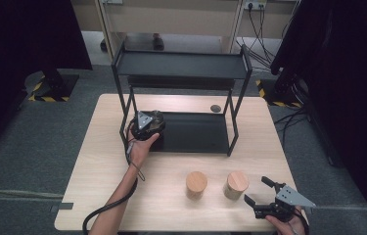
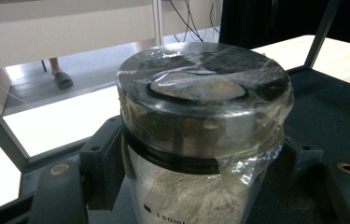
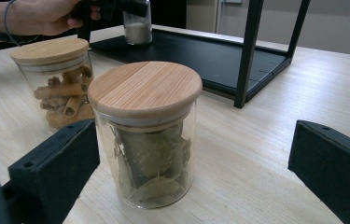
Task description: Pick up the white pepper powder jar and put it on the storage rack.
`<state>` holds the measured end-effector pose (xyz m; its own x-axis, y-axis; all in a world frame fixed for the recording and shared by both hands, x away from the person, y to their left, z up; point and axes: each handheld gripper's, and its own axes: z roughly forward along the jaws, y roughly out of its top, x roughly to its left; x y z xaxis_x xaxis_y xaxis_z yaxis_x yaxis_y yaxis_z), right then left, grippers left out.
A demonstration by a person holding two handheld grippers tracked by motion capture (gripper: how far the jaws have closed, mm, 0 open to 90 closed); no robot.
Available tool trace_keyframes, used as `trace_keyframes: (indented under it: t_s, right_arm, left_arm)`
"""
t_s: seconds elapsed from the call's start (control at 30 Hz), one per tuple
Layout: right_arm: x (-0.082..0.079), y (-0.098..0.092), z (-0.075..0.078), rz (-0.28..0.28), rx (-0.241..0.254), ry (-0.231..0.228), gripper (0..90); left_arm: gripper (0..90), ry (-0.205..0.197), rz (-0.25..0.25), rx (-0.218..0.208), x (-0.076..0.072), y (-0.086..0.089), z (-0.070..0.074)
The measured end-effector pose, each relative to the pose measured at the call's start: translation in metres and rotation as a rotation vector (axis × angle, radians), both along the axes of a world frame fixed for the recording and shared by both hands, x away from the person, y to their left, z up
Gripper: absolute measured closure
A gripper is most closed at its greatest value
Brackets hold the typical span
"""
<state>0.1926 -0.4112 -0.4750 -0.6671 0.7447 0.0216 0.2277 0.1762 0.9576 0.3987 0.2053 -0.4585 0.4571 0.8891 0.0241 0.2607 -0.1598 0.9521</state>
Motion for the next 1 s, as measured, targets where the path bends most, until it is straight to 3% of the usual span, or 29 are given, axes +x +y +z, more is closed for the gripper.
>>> trace_keyframes:
  t_s: [1.0]
  right_arm:
    - [-0.0003, -0.0005, 0.0001, 0.001, 0.0, -0.002, 2.2]
  left_arm:
    - [30.6, 0.009, 0.007, -0.013, 0.0019, -0.0012, -0.0078]
